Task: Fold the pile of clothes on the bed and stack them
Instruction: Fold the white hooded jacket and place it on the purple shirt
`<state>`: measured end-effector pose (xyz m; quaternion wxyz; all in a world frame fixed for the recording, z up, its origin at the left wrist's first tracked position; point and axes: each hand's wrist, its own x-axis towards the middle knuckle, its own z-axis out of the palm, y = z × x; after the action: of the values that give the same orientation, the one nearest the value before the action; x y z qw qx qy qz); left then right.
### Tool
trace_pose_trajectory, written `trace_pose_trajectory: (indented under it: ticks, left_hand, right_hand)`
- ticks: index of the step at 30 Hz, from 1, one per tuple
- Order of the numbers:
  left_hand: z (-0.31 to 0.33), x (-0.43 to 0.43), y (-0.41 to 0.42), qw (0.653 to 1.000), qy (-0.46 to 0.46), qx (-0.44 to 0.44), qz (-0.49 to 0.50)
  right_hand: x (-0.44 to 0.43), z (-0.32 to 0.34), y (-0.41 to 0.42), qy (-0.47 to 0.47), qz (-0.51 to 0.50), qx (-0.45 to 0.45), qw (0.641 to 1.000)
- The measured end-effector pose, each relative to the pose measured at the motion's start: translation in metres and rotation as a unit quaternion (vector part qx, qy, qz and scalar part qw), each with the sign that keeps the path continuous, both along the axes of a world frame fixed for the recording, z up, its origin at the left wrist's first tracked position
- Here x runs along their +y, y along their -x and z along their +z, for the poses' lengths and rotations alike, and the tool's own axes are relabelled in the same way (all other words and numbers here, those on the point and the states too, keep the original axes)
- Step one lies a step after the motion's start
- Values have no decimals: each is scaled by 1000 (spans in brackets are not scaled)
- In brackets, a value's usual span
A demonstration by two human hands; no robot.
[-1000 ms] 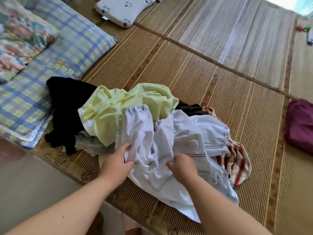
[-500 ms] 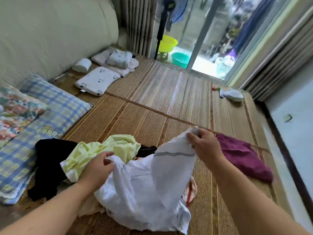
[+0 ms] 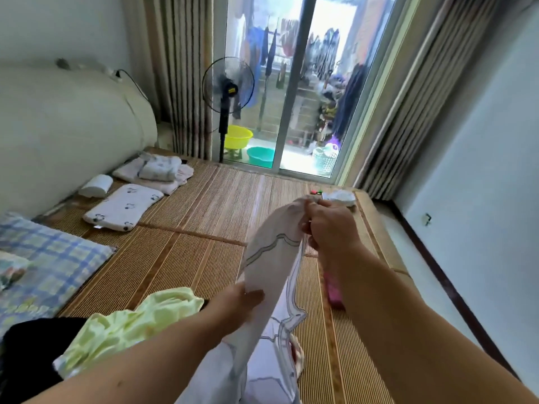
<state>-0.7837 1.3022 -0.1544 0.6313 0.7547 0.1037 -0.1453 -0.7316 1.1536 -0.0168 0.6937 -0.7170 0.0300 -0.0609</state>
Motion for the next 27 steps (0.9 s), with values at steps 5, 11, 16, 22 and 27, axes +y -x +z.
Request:
trace_pose_trajectory:
  ticks: [5,11,16,22,27]
  left_hand:
    - [41,-31,-7,998,57,-13,35]
    - [100,-115,-13,986,128,-40,97]
    - [135,-191,-15,986,100,-119,54]
    - [160,-240,-9,964,-60,-235,-112]
    - [127,-264,-15,883,-378,-260,-99]
  right_hand:
    - [-80,7,5,64,-67,-41,995]
    - [-214,20,22,282,-190,-208,917]
    - [-310,42,37,343,-44,-194,918]
    - [-370,48,44,367,22,-175,913]
    - [-404,55,47,422,-33,-193,885]
